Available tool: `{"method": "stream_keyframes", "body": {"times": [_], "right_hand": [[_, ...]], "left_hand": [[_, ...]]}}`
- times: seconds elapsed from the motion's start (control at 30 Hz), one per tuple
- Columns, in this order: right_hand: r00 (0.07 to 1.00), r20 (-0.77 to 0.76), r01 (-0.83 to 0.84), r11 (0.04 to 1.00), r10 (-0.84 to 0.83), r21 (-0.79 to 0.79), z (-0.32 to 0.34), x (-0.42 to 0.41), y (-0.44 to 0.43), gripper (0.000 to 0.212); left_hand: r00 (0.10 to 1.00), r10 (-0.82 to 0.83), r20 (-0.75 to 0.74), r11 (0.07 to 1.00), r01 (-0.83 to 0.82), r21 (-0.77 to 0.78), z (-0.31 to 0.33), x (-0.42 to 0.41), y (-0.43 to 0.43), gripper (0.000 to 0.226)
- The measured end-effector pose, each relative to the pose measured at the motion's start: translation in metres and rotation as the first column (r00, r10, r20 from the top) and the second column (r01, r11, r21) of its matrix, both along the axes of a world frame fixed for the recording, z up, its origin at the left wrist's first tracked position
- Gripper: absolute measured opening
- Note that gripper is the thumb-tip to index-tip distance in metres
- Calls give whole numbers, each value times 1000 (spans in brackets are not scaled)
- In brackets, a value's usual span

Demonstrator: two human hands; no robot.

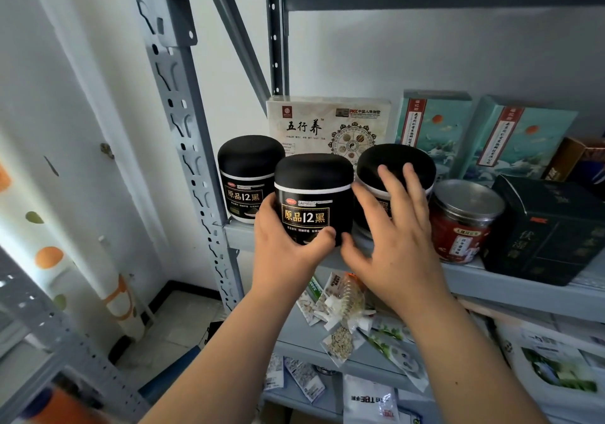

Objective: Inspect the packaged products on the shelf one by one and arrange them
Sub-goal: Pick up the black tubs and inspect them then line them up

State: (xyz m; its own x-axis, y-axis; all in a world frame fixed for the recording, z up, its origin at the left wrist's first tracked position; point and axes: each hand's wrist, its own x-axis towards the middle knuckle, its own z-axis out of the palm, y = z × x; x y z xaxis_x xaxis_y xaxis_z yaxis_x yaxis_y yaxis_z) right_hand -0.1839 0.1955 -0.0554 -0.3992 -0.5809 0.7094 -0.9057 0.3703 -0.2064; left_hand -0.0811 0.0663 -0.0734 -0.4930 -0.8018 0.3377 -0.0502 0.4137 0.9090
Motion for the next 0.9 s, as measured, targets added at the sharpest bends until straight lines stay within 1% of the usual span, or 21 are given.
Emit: {"method": "stream_keyframes", "body": {"times": [0.1, 0.17, 0.2, 0.23, 0.27, 0.3, 0.33, 0.43, 0.47, 0.53, 0.63, 0.7, 0.77, 0.8, 0.9], "right_hand": [[976, 99, -181, 975, 195, -131, -2, 15, 1, 58], [914, 224, -286, 930, 337, -231, -6, 26, -1, 58], [843, 323, -333, 888, 431, -316, -8, 31, -3, 58], [729, 432, -361, 834, 531, -417, -9, 37, -4, 58], [586, 523, -363, 777, 619, -514, -10, 41, -6, 59], [458, 583, -344, 739, 671, -580, -11, 45, -7, 60], [367, 623, -317, 722, 691, -615, -12, 47, -10, 60], [199, 690, -255, 717, 696, -649, -20, 51, -17, 63], [169, 697, -242, 715, 697, -656, -22, 52, -19, 65], [140, 697, -233, 708, 703, -667, -25, 57, -22, 69], [146, 708, -233, 719, 691, -655, -25, 63, -24, 66], [161, 714, -249, 728, 681, -638, -25, 66, -24, 70], [162, 716, -279, 727, 679, -627, -24, 69, -24, 81], [159, 711, -296, 720, 685, -627, -23, 70, -23, 86], [142, 679, -361, 676, 721, -643, -22, 73, -22, 99]], "left_hand": [[997, -43, -57, 996, 48, 80, 5, 14, 4, 86], [991, -72, -116, 990, 86, 115, 12, 24, 9, 76], [985, -86, -149, 986, 105, 129, 16, 29, 11, 74], [979, -99, -176, 983, 124, 139, 20, 34, 13, 75], [975, -106, -193, 980, 135, 145, 22, 39, 14, 78], [975, -105, -196, 980, 135, 145, 24, 43, 14, 81], [978, -94, -184, 983, 120, 138, 25, 46, 13, 84], [991, -54, -124, 993, 67, 101, 26, 55, 9, 92], [992, -49, -114, 994, 59, 90, 26, 58, 8, 93], [993, -54, -108, 994, 63, 84, 25, 63, 7, 92], [986, -84, -143, 985, 104, 138, 24, 70, 6, 84], [970, -126, -209, 960, 172, 221, 22, 74, 4, 73], [937, -186, -294, 903, 281, 325, 18, 76, 1, 62], [914, -223, -338, 867, 344, 361, 18, 77, 0, 60], [851, -269, -451, 759, 476, 445, 16, 78, 0, 68]]}}
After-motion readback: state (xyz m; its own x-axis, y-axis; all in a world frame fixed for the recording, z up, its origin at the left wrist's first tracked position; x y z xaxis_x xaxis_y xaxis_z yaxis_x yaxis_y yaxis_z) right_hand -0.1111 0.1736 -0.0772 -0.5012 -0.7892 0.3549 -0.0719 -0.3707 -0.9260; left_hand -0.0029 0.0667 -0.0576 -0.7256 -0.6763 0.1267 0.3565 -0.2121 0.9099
